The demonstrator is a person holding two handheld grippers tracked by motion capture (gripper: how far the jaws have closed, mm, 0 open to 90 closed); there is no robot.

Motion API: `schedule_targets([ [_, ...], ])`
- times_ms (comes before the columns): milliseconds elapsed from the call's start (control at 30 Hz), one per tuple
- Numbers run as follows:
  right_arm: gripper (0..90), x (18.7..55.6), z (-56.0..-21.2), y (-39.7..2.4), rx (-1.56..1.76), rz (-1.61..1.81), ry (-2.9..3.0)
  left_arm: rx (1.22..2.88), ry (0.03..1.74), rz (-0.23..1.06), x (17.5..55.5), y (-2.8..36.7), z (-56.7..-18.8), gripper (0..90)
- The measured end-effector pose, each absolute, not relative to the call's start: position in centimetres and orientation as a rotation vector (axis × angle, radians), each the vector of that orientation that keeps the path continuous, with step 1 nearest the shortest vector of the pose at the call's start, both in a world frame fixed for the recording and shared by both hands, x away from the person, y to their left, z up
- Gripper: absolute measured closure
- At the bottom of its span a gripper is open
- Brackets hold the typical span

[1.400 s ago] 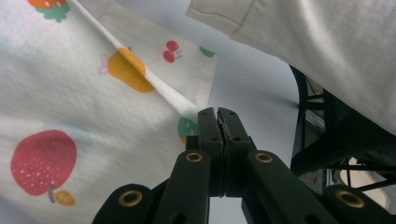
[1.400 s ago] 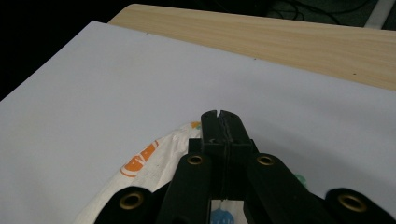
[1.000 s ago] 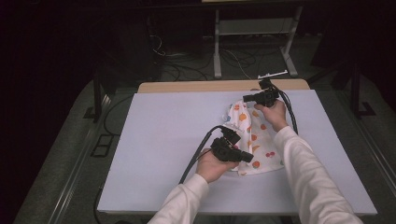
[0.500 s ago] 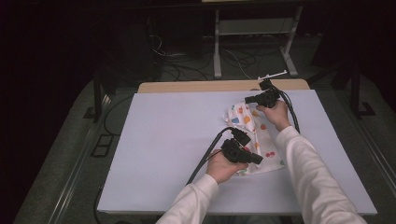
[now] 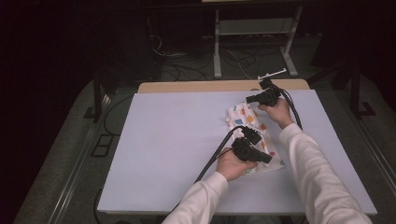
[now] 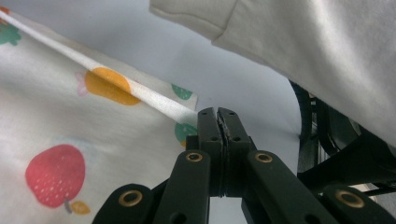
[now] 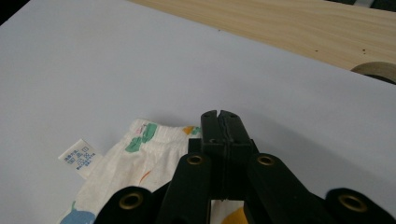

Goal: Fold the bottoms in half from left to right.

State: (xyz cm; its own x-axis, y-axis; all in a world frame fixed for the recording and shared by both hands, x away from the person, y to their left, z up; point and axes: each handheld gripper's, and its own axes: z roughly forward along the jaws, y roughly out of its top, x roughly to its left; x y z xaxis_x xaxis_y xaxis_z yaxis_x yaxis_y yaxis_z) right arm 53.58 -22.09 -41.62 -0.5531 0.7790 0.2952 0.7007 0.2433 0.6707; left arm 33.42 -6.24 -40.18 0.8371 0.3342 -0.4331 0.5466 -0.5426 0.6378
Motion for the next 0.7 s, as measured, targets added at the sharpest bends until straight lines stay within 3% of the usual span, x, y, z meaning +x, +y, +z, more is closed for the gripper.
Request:
schedule_targets([
  [700,88.2,53.3,-41.9,-23.3,1.415,1.18,2.424,2.197,0.636,-0.369,34.1,-9.6,-41.2,89.2],
])
